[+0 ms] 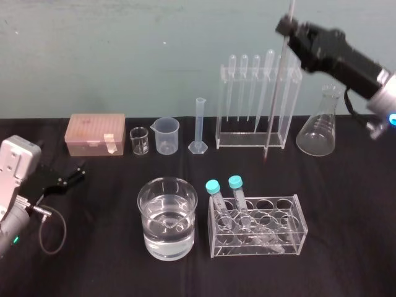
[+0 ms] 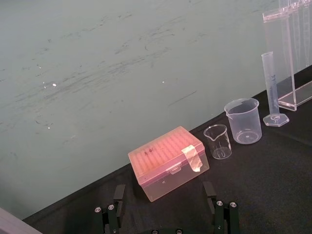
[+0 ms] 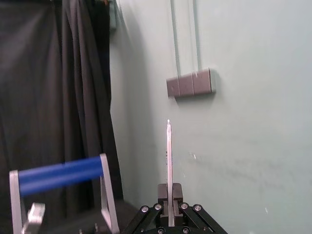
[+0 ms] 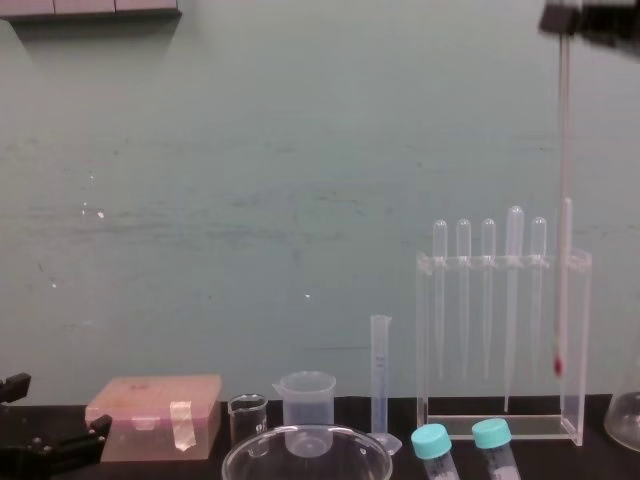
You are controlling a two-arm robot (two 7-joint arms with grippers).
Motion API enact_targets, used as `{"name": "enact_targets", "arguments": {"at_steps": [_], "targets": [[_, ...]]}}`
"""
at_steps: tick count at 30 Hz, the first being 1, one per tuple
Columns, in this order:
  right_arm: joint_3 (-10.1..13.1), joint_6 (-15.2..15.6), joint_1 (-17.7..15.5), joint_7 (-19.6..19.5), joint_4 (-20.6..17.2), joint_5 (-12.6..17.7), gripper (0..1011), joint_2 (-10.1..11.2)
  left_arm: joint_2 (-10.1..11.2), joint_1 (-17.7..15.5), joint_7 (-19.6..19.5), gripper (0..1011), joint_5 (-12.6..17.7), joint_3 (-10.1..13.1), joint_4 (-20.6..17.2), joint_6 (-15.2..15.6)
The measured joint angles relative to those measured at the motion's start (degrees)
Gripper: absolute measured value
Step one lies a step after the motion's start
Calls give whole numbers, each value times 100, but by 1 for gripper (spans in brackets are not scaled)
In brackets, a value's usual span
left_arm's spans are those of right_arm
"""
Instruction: Hold the thermometer with one hand and immerse one end into the beaker, then reinsert it into the test tube rack.
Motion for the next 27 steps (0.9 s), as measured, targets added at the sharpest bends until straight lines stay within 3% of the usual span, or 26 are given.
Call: {"name": "enact_targets", "arguments": {"at_steps": [4, 7, 11, 14, 16, 20, 27], "targets": [[-87, 41, 316, 4, 111, 56, 56, -108, 0, 0, 0, 1008, 0, 0, 0, 0], [-342, 64, 677, 12, 314, 53, 55, -326, 0, 0, 0, 1008, 0, 0, 0, 0], [-650, 62, 900, 164, 431, 66, 56, -558, 0, 0, 0, 1008, 0, 0, 0, 0], [-857, 60, 1004, 307, 466, 90, 56, -698, 0, 0, 0, 1008, 0, 0, 0, 0], [-1141, 60, 1116, 541, 481, 100, 56, -853, 0, 0, 0, 1008, 0, 0, 0, 0], [-1495, -10, 1210, 803, 527, 51, 56, -1003, 0, 0, 0, 1008, 0, 0, 0, 0], [-1977, -136, 1246, 980, 830, -200, 56, -1132, 0, 0, 0, 1008, 0, 0, 0, 0]]}}
